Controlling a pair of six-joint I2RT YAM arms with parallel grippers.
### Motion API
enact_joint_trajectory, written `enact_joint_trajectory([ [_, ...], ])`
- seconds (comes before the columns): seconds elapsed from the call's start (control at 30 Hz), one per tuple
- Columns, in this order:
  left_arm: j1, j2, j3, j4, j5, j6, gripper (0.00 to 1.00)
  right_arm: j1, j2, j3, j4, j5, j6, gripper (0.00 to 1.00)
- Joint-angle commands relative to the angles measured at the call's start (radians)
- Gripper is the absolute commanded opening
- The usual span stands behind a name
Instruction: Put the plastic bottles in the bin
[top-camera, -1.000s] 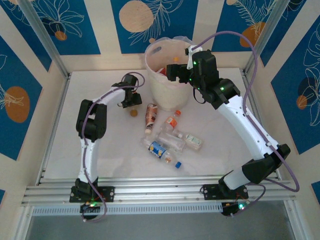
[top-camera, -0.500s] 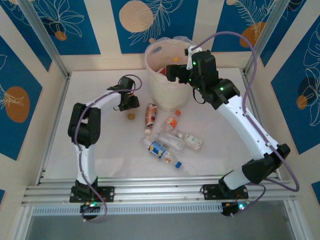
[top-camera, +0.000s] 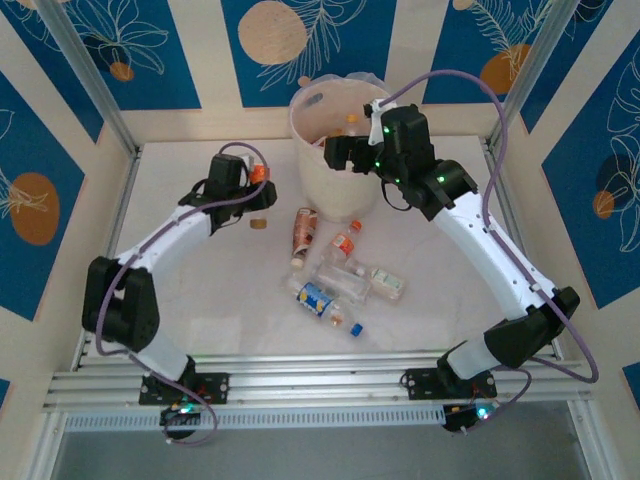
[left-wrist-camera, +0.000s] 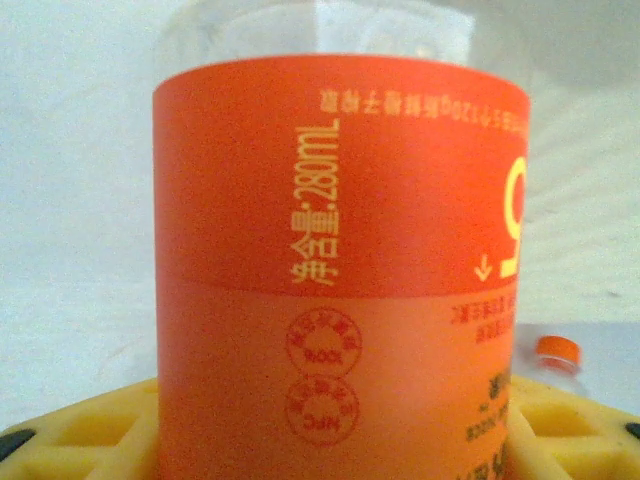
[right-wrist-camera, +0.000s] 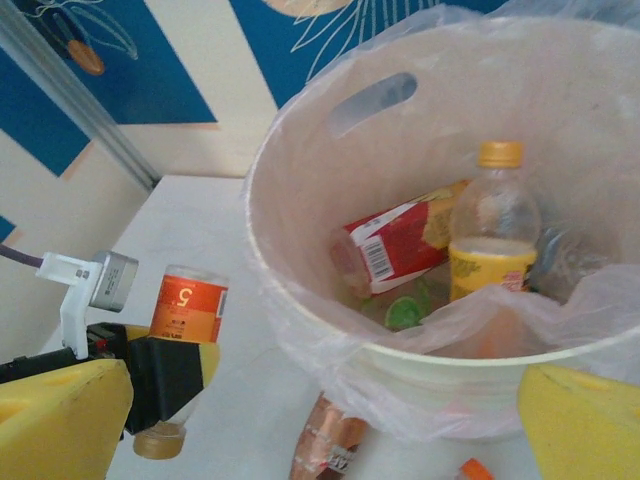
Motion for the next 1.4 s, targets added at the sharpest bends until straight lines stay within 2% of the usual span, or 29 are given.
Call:
enact_joint_trajectory([
  [0.0, -0.027, -0.091, -0.064, 0.177, 0.095, 0.102, 0.56, -0.009, -0.029, -0.005, 0.011, -0.104, 0.042, 0.99],
  [0.33, -0.096, -0.223, -0.172, 0.422, 0.261, 0.268, 0.57, -0.027, 0.014, 0.015, -0.014, -0.303, 0.093, 0.99],
  [0.6, -0.147, -0.258, -0.17, 0.508, 0.354, 0.343, 0.57, -0.038, 0.104, 0.061, -0.011, -0.518, 0.122, 0.99],
  [0.83, -0.181, -0.262, -0.14, 0.496, 0.377, 0.405, 0.58, -0.038, 0.157, 0.068, 0.05, -0.663, 0.164, 0.99],
  [1.03, -0.195, -0.253, -0.119, 0.477, 0.37, 0.429, 0.58, -0.033, 0.182, 0.071, 0.07, -0.701, 0.187, 1.0],
  [1.37, -0.205, -0.245, -0.102, 0.499, 0.302, 0.424, 0.57, -0.013, 0.194, 0.068, 0.062, -0.693, 0.185, 0.9],
])
